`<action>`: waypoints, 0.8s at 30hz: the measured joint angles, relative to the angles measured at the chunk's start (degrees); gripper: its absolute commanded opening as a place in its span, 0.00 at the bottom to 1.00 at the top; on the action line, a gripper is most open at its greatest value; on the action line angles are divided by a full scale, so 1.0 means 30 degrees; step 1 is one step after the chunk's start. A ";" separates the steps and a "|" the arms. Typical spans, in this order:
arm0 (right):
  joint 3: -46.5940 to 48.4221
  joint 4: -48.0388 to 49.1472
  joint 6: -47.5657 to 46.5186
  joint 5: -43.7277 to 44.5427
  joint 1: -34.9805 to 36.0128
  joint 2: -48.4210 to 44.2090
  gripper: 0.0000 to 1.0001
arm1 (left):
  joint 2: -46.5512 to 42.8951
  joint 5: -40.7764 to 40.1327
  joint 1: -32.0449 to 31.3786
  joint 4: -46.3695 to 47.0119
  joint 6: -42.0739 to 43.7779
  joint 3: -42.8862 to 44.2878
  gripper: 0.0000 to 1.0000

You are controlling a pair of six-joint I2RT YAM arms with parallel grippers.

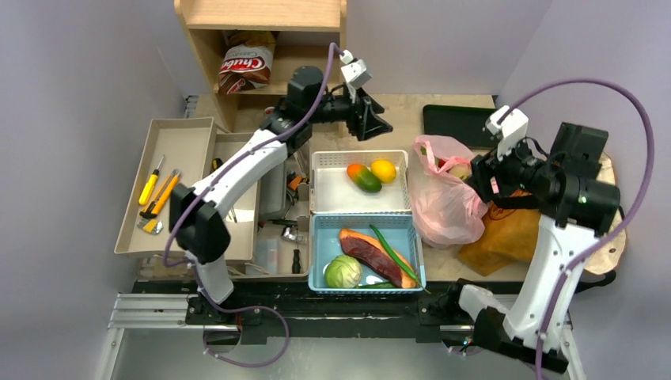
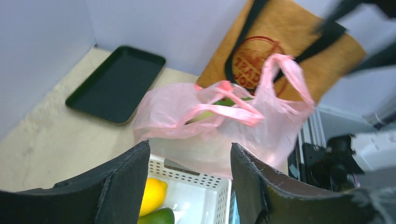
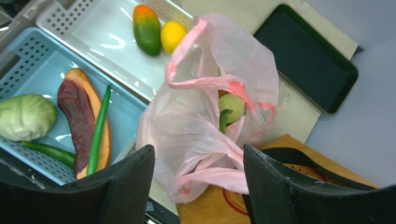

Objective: Untie the knot of the grocery bags and take out the mixed food
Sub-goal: Untie the takeout bag at the center of the board.

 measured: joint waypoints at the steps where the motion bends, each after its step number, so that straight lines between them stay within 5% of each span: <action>1: -0.0277 0.0466 0.0291 0.0189 -0.0007 0.0401 0.67 | -0.0852 0.0656 0.0160 0.0022 0.0750 -0.0495 0.58; 9: -0.1231 0.2033 -0.0758 0.1100 0.0000 0.6040 0.77 | -0.3650 0.4626 -0.1727 -0.2361 0.7570 -0.2521 0.59; 14: -0.3592 0.3534 -0.1734 0.2280 0.0699 0.6433 0.74 | -0.3388 0.4692 -0.3534 -0.4146 1.0630 -0.3271 0.59; 16: -0.4291 0.4524 -0.1785 0.2769 0.1224 0.6550 0.62 | -0.3235 0.4670 -0.3978 -0.4422 1.1475 -0.3271 0.59; 20: -0.4634 0.6266 -0.1093 0.3381 0.1530 0.7482 0.00 | -0.2528 0.4503 -0.4626 -0.4925 1.2939 -0.2871 0.62; 24: -0.4262 0.6965 0.0459 0.3657 0.1472 0.8400 0.00 | -0.0991 0.3592 -0.5326 -0.4852 1.3930 -0.1909 0.62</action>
